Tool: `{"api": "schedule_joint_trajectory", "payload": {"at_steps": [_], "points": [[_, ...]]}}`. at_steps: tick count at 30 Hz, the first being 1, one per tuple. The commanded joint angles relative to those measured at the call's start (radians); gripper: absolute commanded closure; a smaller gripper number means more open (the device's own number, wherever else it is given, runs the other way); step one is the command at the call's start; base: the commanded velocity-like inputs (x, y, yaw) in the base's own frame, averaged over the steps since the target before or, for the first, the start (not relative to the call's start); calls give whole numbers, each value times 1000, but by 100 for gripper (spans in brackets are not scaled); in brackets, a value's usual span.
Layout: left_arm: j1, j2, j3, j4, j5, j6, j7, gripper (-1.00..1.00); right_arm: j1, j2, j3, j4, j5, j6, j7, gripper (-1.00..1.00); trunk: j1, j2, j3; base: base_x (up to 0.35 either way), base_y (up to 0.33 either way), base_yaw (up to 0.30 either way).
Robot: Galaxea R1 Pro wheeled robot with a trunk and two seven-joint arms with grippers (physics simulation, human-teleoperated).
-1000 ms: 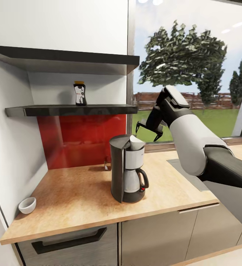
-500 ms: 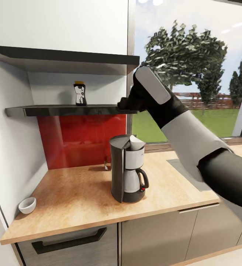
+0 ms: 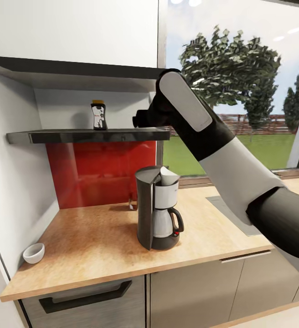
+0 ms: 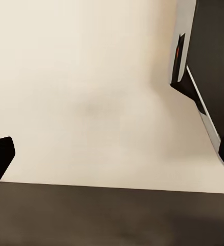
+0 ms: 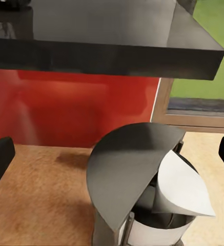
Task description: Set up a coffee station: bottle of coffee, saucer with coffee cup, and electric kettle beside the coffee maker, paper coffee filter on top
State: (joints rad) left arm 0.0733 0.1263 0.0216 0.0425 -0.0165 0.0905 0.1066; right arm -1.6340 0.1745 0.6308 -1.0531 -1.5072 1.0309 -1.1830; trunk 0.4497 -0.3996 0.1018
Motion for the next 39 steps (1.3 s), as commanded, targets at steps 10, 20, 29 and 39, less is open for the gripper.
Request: {"api": "schedule_joint_trajectory", "payload": {"at_steps": [10, 20, 29, 39], "points": [[0, 1, 9, -1, -2, 3, 0, -100, 0, 0, 5, -12, 53, 6, 109, -100, 0, 0, 0, 0, 0, 0], [0, 1, 9, 0, -2, 6, -1, -100, 2, 0, 6, 28, 444, -242, 406, -100, 0, 0, 0, 117, 120, 0], [0, 1, 9, 0, -2, 6, 0, -100, 2, 0, 6, 30, 484, -264, 438, -100, 0, 0, 0, 145, 263, 0], [0, -1, 9, 0, -2, 6, 0, -100, 2, 0, 6, 31, 484, -264, 437, -100, 0, 0, 0, 8, 120, 0]]}}
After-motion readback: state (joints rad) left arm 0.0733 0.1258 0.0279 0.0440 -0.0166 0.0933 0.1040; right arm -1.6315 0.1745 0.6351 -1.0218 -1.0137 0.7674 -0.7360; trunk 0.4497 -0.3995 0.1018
